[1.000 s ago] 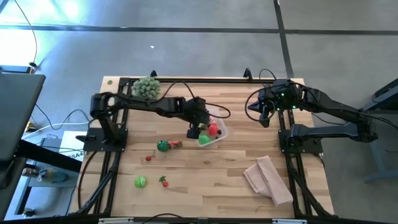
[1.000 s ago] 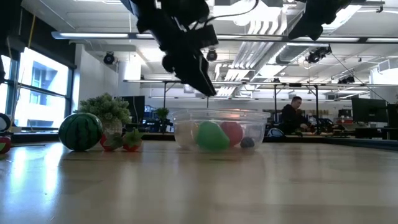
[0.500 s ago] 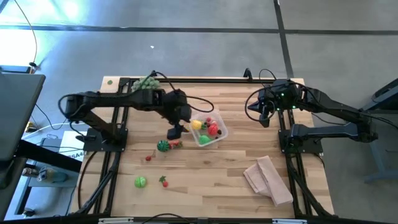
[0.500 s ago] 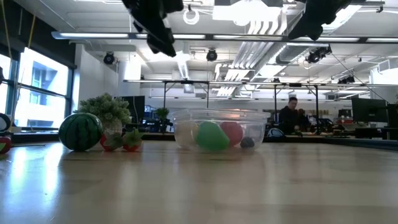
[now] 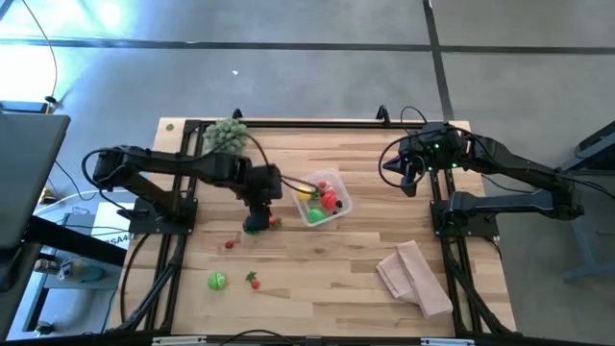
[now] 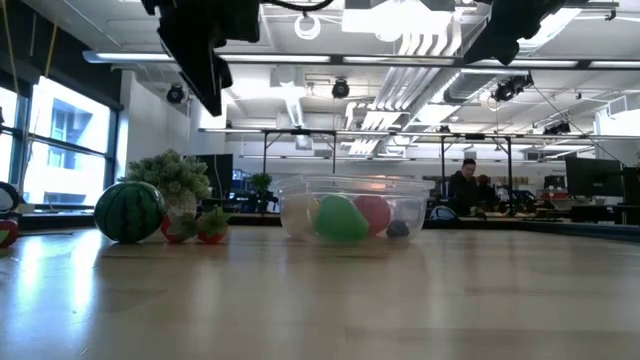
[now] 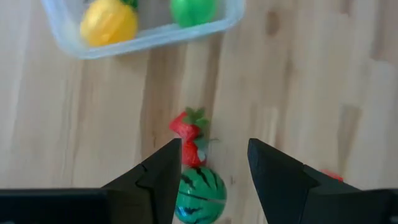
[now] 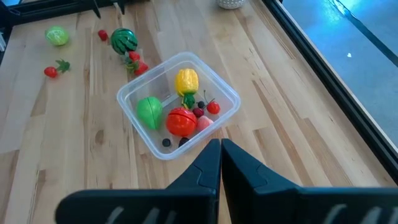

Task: Pick and placing Produce into tupperware
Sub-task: Put the green watermelon into the transparent bin

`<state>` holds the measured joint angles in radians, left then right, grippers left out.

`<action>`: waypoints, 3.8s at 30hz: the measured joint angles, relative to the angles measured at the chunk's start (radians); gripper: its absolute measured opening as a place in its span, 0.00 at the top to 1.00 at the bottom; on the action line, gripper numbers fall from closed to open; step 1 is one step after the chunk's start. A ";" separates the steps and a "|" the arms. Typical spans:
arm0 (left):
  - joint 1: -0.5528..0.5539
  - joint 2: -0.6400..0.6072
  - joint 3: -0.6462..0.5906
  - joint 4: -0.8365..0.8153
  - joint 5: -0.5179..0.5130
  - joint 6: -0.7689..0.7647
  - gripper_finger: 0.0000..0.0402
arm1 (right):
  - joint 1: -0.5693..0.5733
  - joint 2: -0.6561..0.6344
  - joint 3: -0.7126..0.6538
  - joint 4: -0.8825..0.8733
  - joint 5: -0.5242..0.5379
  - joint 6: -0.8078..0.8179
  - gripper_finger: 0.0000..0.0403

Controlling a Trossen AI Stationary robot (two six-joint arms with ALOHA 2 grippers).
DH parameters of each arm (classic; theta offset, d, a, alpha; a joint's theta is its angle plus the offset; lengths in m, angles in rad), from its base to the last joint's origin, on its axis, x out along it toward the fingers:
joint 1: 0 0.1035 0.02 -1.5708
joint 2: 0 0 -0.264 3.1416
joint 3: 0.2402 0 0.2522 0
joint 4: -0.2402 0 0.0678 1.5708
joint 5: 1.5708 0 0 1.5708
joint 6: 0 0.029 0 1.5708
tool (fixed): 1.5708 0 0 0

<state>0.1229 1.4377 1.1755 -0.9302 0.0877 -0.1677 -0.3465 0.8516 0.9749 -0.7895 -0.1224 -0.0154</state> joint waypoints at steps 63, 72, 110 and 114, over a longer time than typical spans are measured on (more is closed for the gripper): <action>-0.129 -0.240 -0.410 0.155 -0.130 -0.577 0.32 | 0.000 -0.001 0.000 0.000 0.000 0.000 0.99; -0.130 -0.176 -0.408 0.194 -0.126 -0.543 0.16 | 0.000 0.000 0.000 -0.001 0.000 0.000 0.99; -0.130 -0.057 -0.451 0.262 -0.107 -0.533 0.10 | 0.000 0.006 0.000 -0.011 0.000 0.000 0.99; -0.130 -0.057 -0.473 0.295 -0.107 -0.533 0.10 | 0.000 0.006 0.000 -0.011 0.000 0.000 0.99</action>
<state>-0.0067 1.3804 0.7024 -0.6352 -0.0195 -0.7006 -0.3466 0.8581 0.9752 -0.8005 -0.1226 -0.0154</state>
